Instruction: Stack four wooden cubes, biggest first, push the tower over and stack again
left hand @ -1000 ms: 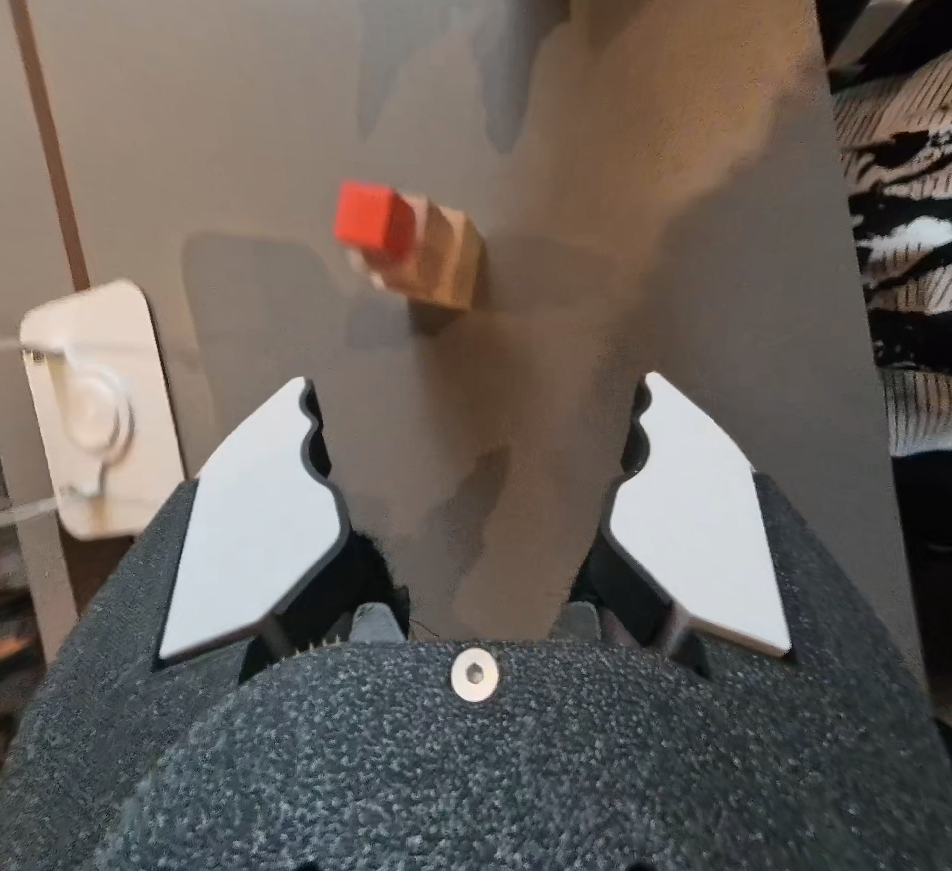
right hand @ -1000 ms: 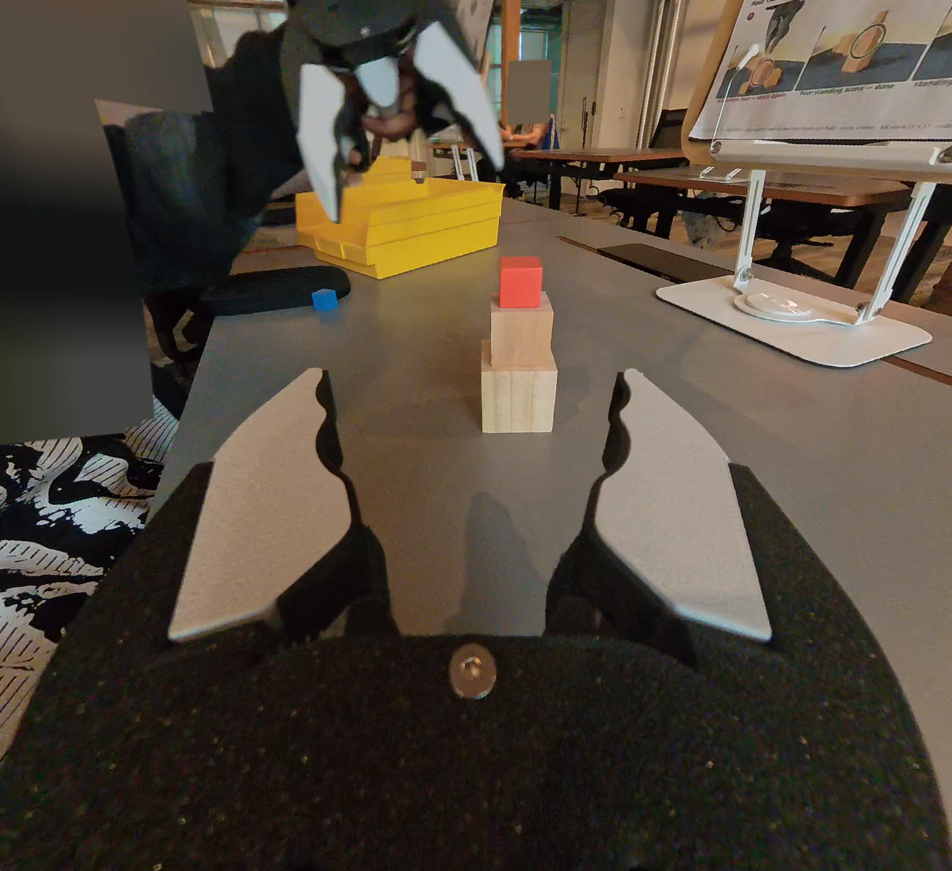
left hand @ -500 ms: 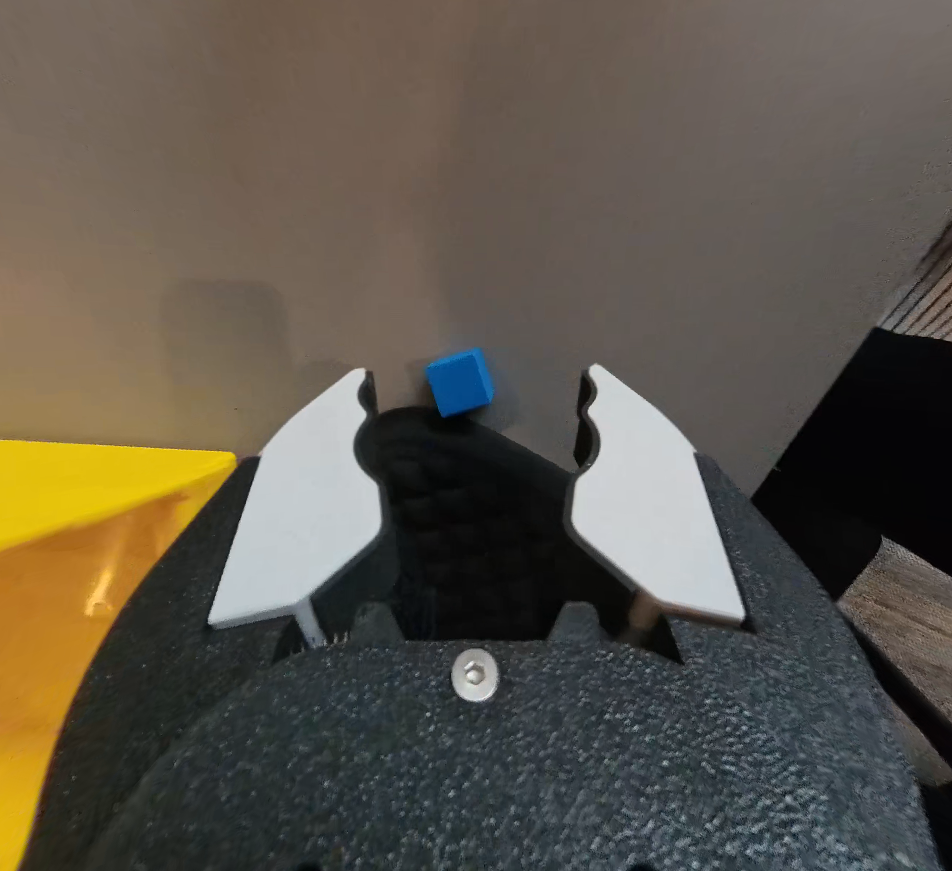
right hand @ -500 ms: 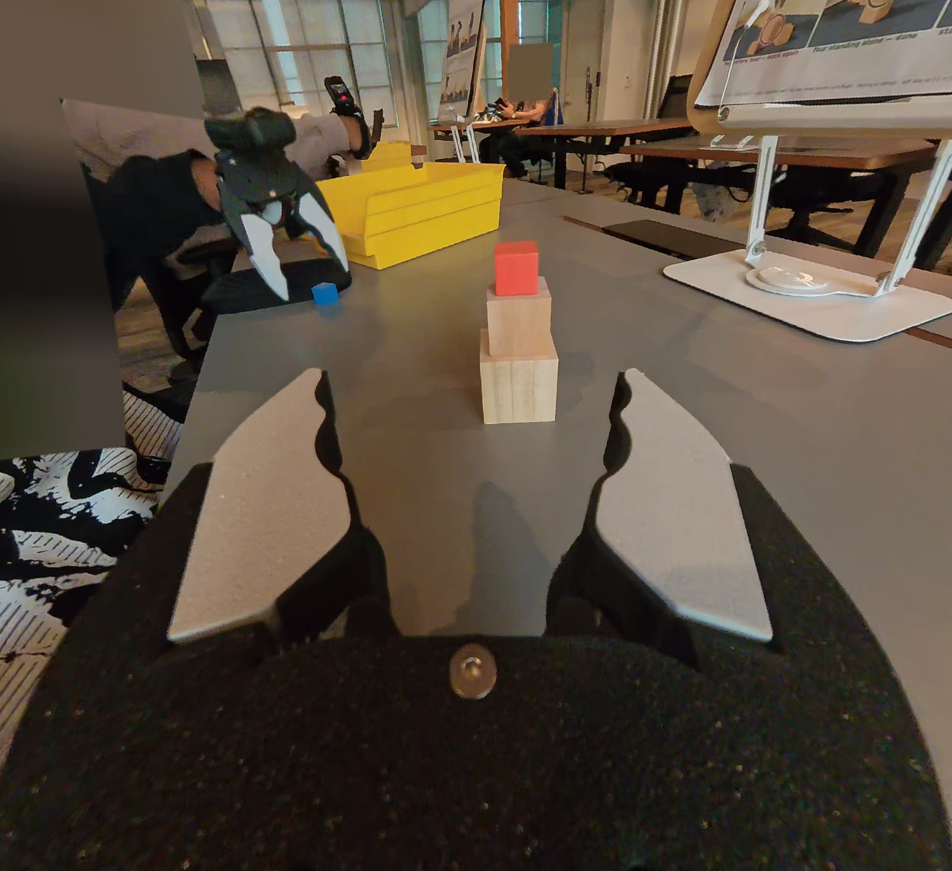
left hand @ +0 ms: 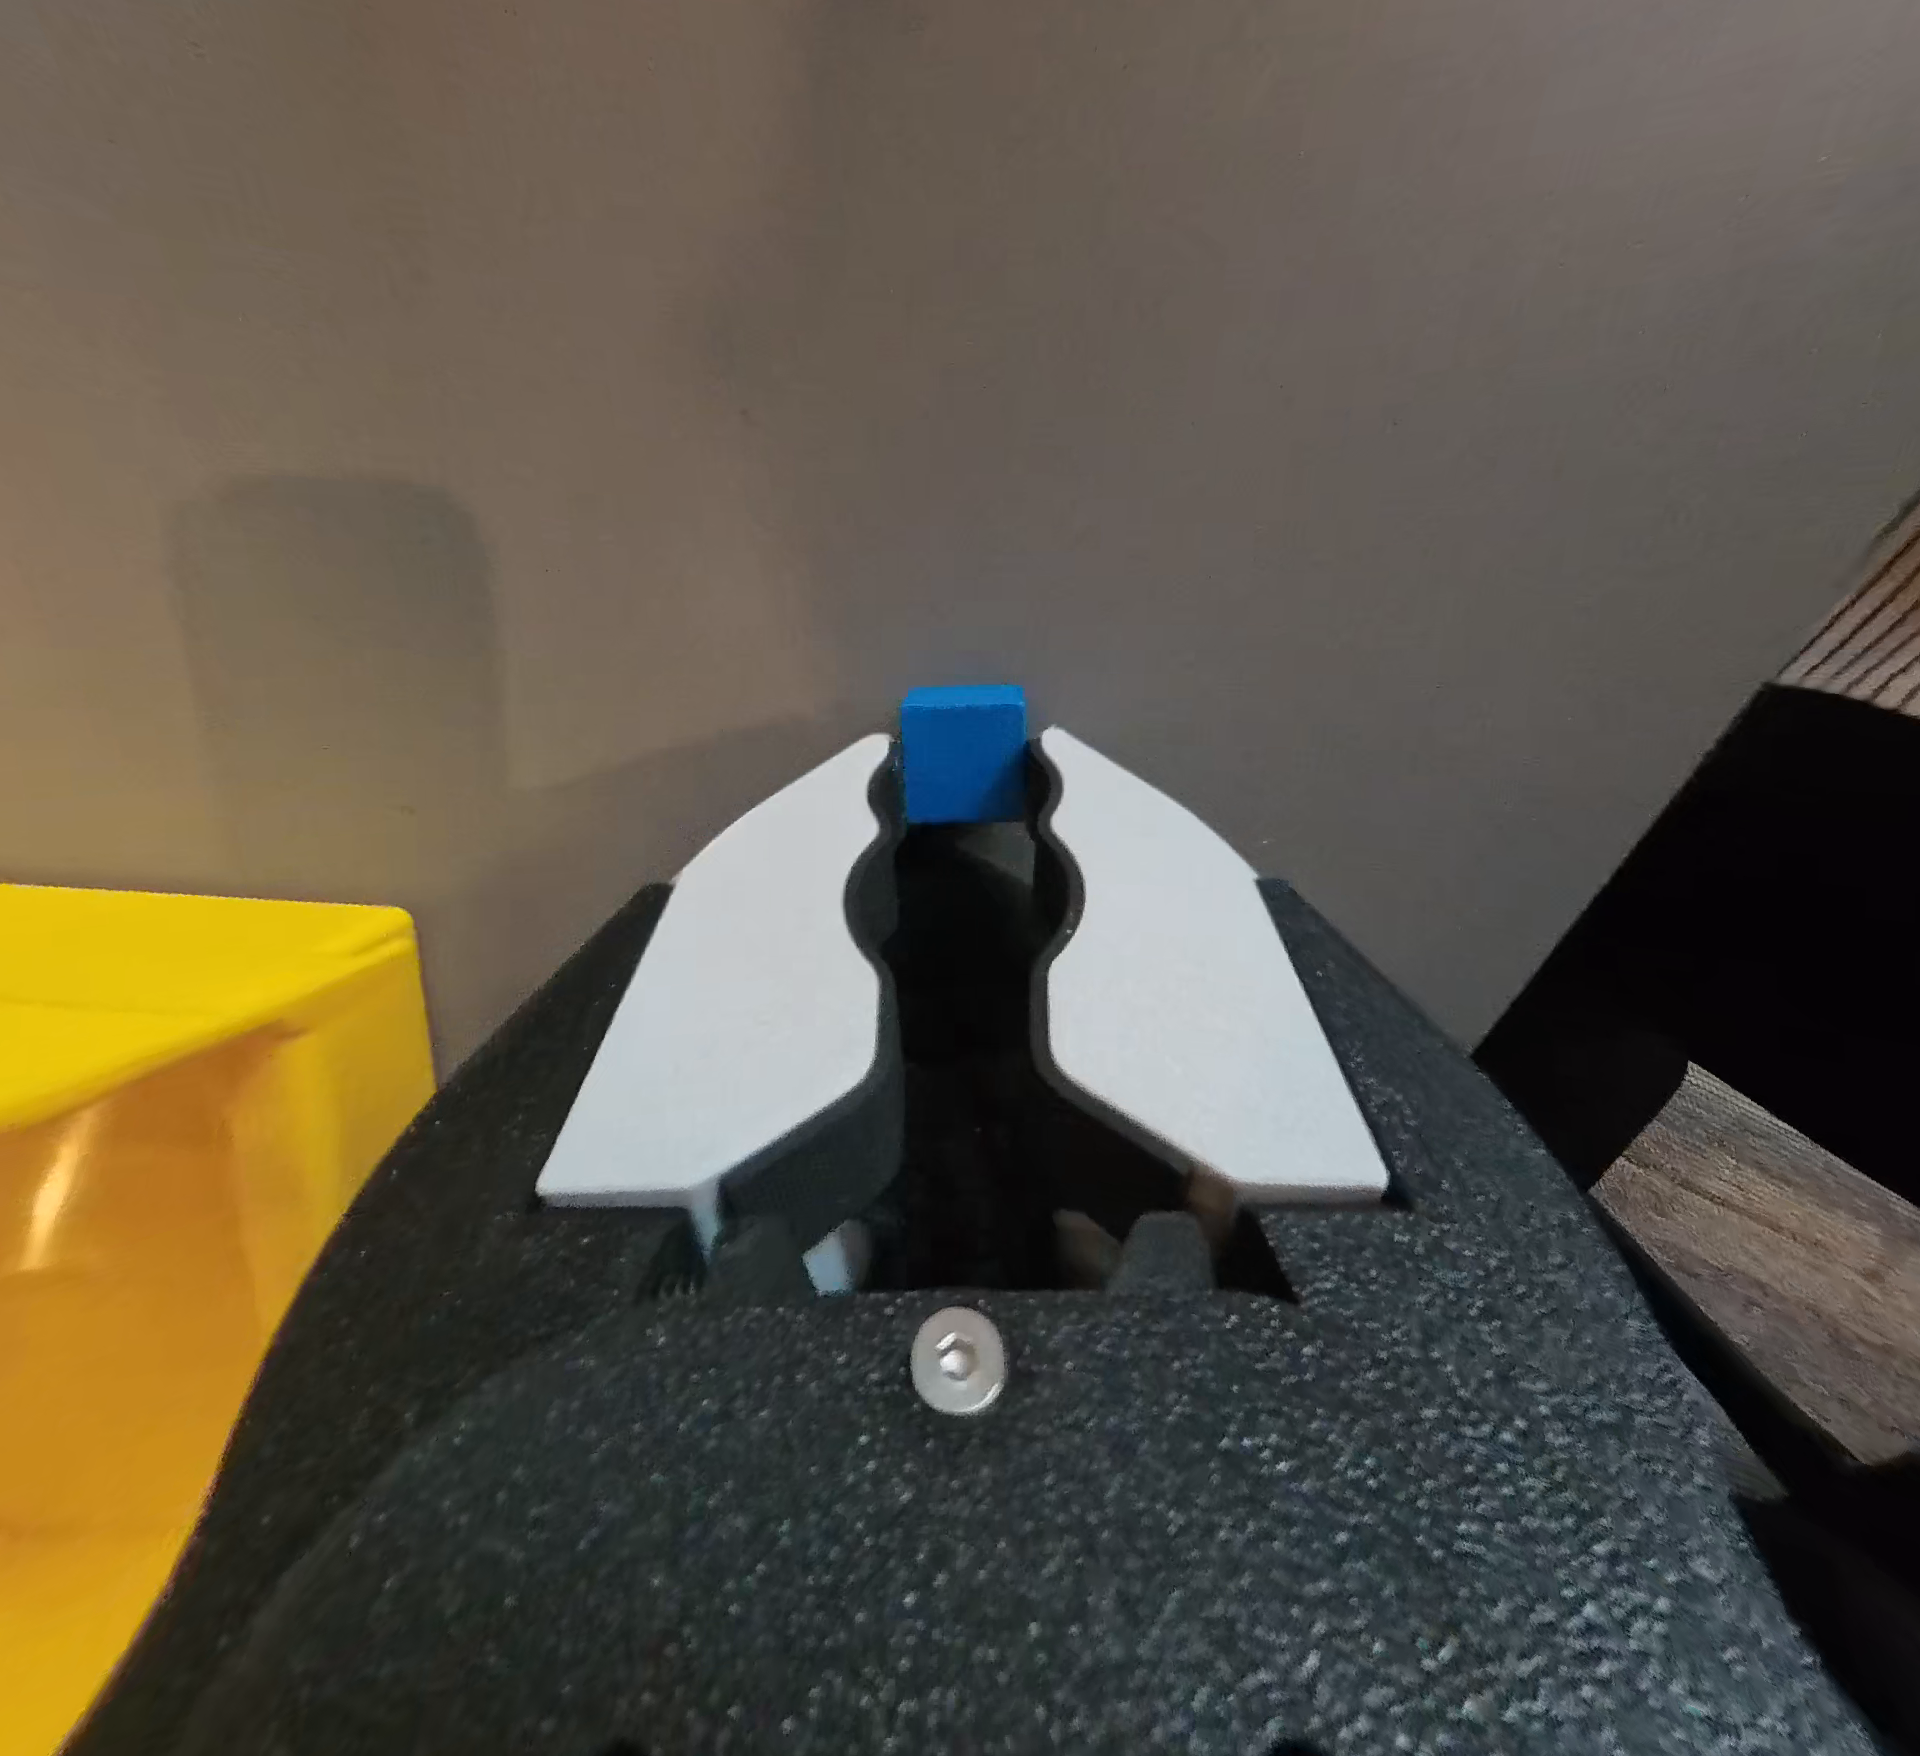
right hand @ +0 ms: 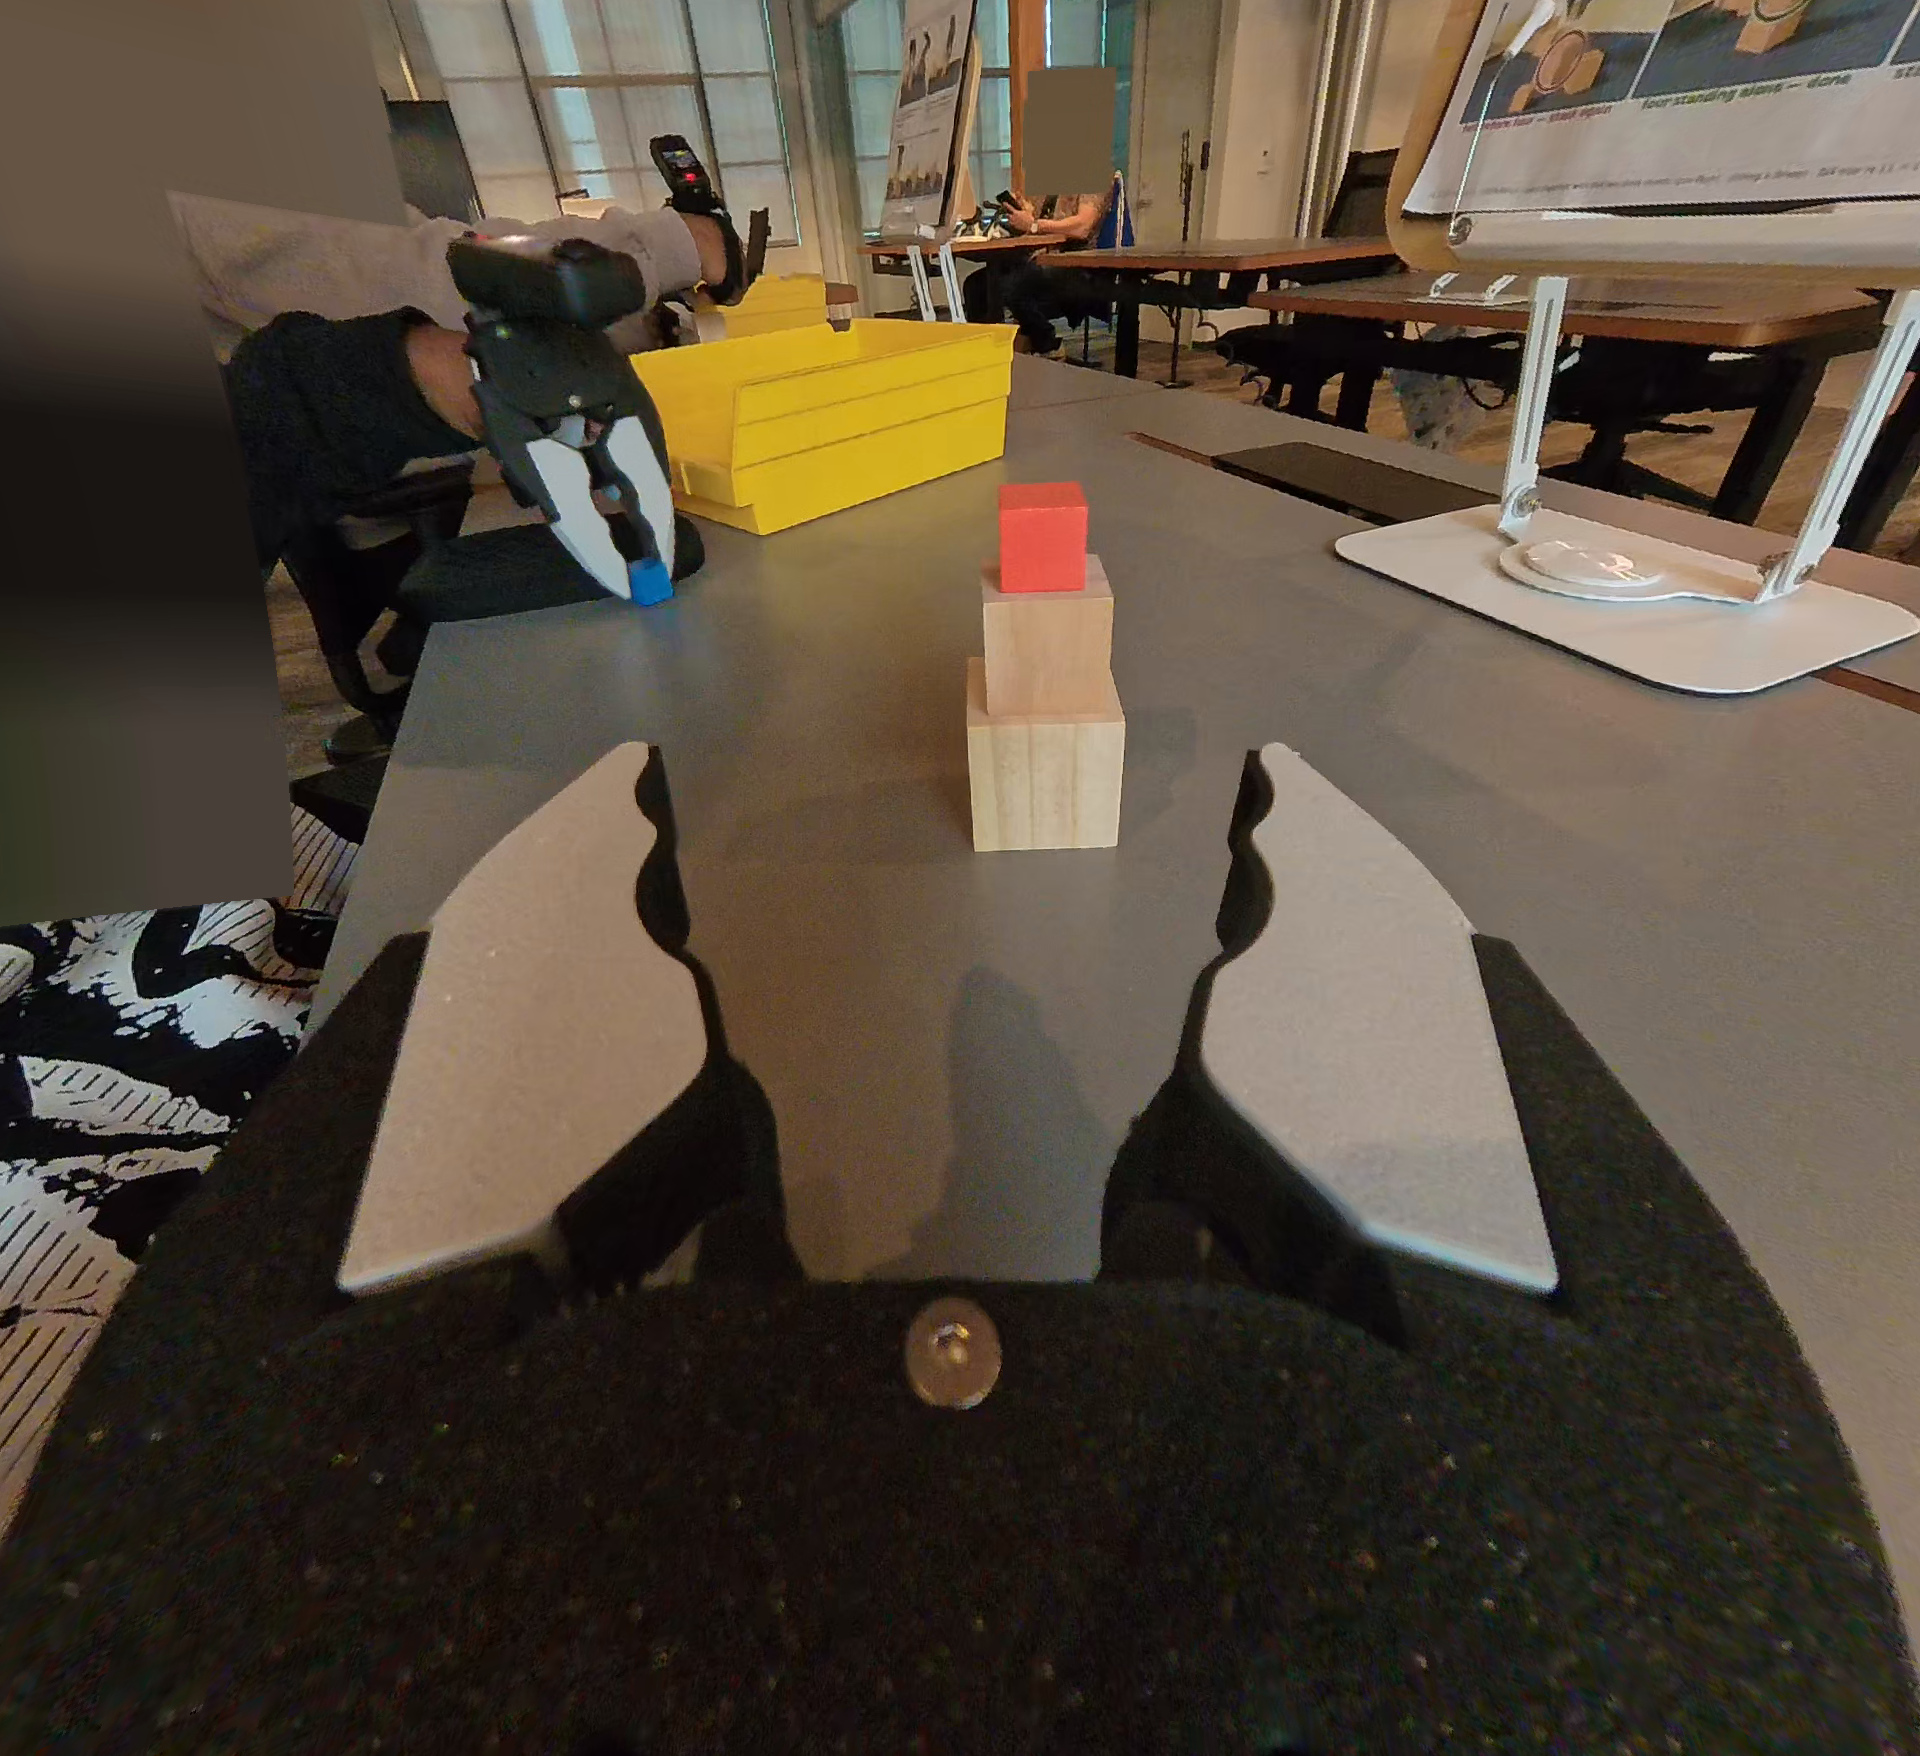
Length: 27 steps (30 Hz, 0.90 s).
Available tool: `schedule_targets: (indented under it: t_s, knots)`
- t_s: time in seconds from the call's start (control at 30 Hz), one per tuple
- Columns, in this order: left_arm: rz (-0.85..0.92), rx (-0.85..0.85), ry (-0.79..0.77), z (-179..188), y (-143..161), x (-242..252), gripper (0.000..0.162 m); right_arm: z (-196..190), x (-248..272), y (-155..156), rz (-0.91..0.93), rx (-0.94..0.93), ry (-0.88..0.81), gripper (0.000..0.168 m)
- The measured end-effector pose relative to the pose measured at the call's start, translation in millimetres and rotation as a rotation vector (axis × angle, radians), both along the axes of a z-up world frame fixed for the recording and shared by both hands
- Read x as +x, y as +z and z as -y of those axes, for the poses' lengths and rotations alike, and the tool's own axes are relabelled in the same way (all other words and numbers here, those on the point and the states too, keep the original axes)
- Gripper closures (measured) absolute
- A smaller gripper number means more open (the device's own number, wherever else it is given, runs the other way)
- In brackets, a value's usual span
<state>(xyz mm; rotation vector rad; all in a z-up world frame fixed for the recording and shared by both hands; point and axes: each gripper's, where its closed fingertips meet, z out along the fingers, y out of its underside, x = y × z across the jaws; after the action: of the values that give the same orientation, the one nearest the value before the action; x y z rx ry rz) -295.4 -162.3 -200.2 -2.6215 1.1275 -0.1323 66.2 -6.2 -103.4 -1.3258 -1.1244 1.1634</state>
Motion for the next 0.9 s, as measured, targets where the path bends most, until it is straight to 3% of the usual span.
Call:
schedule_targets:
  t_s: [0.23,0.47,0.67,0.9]
  knots:
    - [0.096,0.085,-0.209,-38,69,52,0.141,1,-1,-1,0.010,0.008,0.004,0.067]
    - [0.083,0.137,-0.537,-109,142,168,0.141,2,-1,-1,0.009,0.007,0.008,0.067]
    - [-0.009,0.041,-0.691,-164,142,238,0.141,3,1,1,-0.009,0.018,0.010,0.068]
    - [-0.078,-0.034,-0.734,-190,122,251,0.141,5,-1,0,0.006,0.023,0.019,0.068]
